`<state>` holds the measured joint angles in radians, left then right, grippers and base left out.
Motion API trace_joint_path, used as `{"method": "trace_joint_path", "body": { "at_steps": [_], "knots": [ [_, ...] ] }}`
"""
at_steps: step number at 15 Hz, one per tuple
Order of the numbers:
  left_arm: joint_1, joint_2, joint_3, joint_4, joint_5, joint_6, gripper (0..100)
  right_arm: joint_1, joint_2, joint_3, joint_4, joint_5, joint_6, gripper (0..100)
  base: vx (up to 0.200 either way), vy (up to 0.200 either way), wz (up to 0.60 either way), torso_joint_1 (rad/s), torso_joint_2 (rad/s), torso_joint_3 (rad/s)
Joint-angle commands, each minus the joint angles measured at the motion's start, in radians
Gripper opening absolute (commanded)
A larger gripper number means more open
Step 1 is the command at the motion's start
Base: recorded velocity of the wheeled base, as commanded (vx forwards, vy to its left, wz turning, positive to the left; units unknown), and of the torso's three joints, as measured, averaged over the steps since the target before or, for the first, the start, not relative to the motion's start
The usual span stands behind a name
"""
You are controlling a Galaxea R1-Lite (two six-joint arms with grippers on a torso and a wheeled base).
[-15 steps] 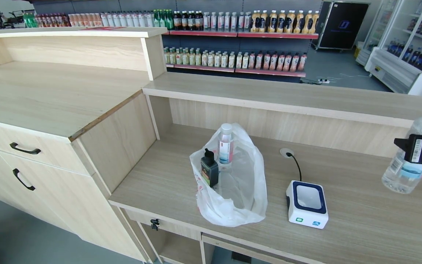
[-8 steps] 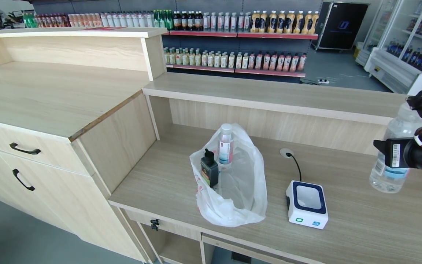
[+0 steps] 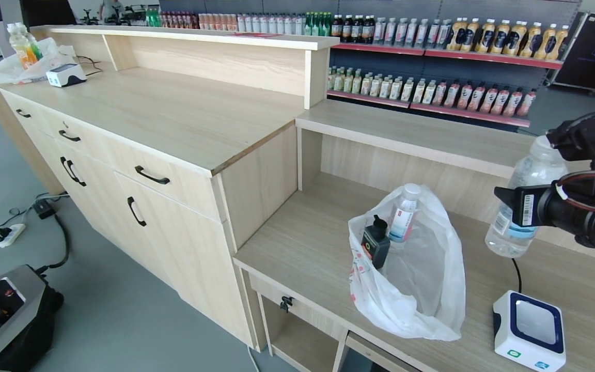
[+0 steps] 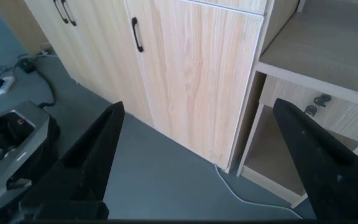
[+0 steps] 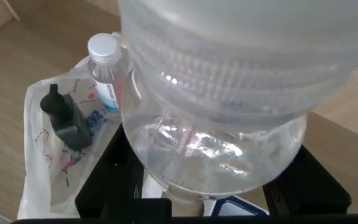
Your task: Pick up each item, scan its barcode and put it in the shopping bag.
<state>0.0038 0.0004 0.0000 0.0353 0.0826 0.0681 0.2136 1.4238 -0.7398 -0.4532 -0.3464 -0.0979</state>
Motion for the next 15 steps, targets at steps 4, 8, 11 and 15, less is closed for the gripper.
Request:
{"method": "trace_joint_path", "body": {
  "at_steps": [4, 8, 11, 15],
  "knots": [
    [0.001, 0.001, 0.000, 0.000, 0.000, 0.001, 100, -0.094, 0.340, 0.005, -0.355, 0.256, 0.021, 0, 0.000, 0.000, 0.00, 0.000, 0.00, 0.000],
    [0.001, 0.001, 0.000, 0.000, 0.000, -0.001, 100, -0.108, 0.466, 0.023, -0.441, 0.270, 0.029, 0, 0.000, 0.000, 0.00, 0.000, 0.00, 0.000],
    [0.001, 0.000, 0.000, 0.000, 0.000, -0.001, 100, -0.106, 0.509, 0.013, -0.481, 0.325, 0.029, 0, 0.000, 0.000, 0.00, 0.000, 0.00, 0.000],
    [0.001, 0.001, 0.000, 0.000, 0.000, -0.001, 100, -0.102, 0.530, 0.008, -0.484, 0.356, 0.027, 0, 0.000, 0.000, 0.00, 0.000, 0.00, 0.000]
  ]
}}
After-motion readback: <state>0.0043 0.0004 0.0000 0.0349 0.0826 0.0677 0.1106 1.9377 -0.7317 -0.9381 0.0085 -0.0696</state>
